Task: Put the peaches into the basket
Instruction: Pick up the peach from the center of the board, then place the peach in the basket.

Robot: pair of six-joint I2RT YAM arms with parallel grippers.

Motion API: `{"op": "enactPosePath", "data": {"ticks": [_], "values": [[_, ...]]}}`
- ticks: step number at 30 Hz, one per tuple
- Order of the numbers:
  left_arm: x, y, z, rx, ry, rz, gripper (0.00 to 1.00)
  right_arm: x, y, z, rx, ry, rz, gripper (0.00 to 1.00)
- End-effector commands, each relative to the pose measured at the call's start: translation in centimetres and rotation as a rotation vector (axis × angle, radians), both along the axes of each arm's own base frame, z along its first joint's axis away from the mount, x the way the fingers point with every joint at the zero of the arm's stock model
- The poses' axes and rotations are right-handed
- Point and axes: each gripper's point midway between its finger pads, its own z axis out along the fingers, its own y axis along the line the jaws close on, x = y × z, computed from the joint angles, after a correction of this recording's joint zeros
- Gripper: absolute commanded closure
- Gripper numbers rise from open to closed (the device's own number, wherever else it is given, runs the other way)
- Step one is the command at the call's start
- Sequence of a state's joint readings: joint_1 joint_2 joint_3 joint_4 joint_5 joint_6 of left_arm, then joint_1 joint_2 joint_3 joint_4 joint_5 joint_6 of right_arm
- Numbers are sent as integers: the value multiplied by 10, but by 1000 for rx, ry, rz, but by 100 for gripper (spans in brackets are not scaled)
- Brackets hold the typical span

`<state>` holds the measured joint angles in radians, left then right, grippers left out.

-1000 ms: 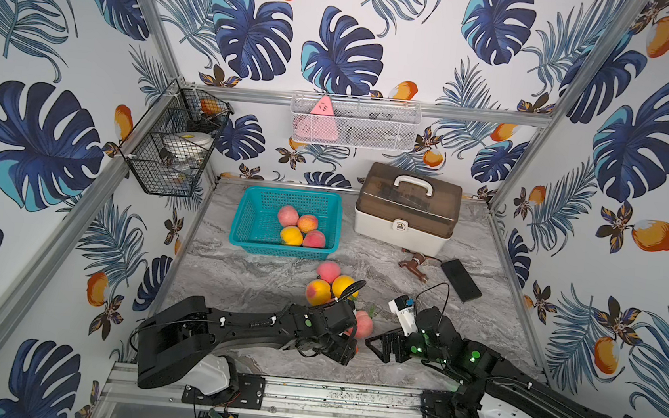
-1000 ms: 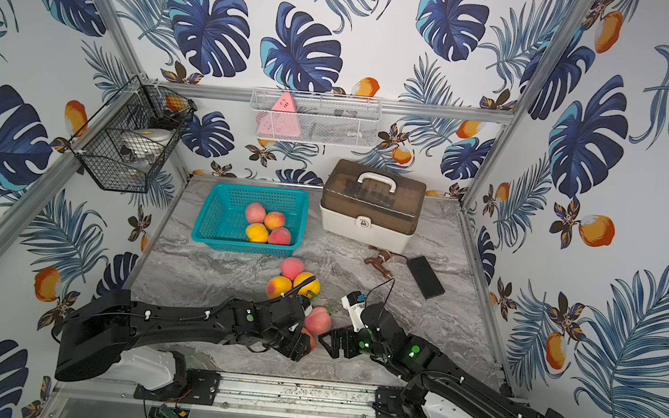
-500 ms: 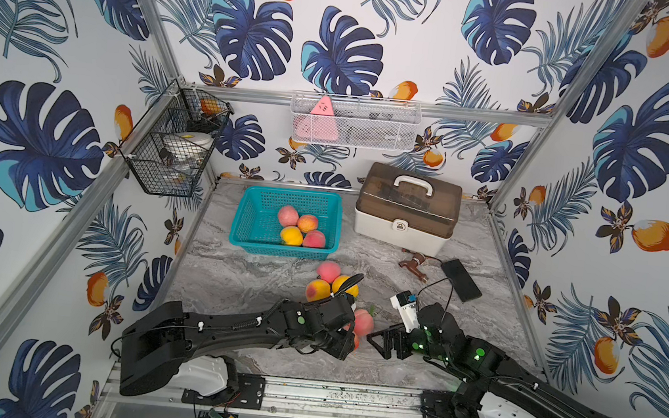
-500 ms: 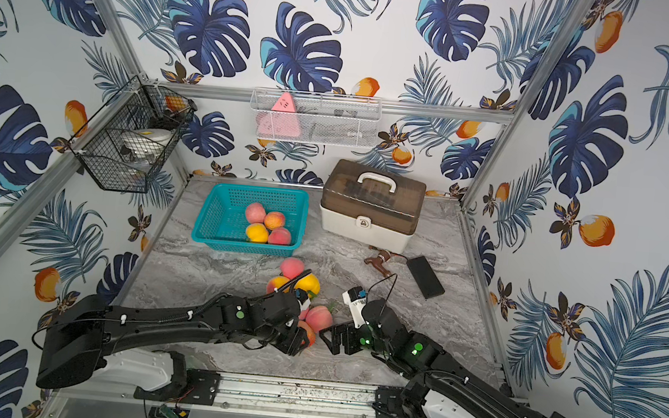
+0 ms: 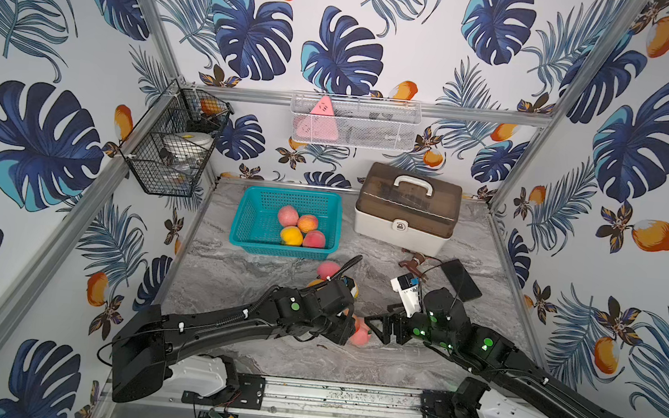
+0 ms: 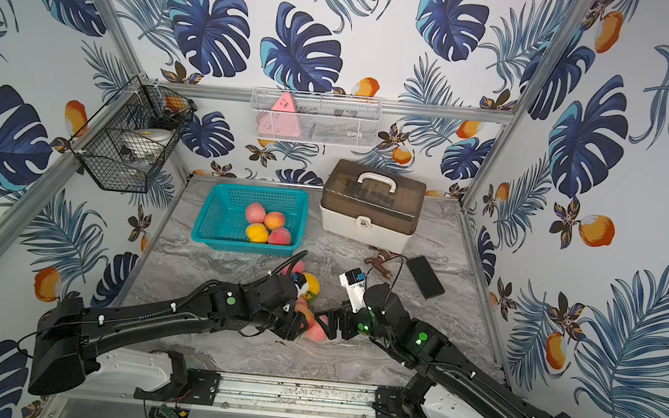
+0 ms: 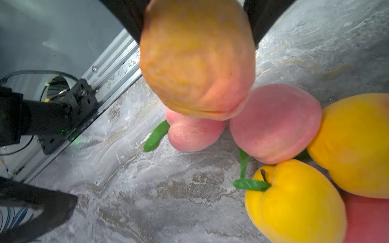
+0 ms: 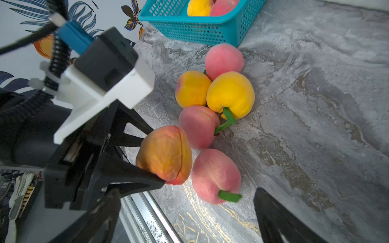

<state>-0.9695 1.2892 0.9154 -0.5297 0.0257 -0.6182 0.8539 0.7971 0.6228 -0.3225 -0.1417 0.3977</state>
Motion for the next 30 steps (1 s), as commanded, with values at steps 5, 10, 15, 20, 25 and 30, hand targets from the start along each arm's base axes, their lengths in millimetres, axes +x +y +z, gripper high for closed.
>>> {"op": "enactPosePath", "data": {"ticks": [5, 10, 15, 20, 25, 30], "values": [[30, 11, 17, 39, -16, -24, 44, 16, -6, 21, -46, -87, -6, 0], [51, 17, 26, 37, -14, -2, 44, 27, -4, 25, -24, -84, -1, 0], [78, 32, 40, 46, -29, 36, 44, 41, -1, 34, 12, -81, 24, 0], [113, 49, 51, 40, -39, 85, 44, 59, 4, 53, 11, -114, 42, 0], [149, 72, 51, 47, -40, 145, 44, 79, 13, 67, -28, -150, 51, 0], [189, 103, 51, 49, -63, 241, 44, 99, 24, 73, -32, -154, 59, 0]]}}
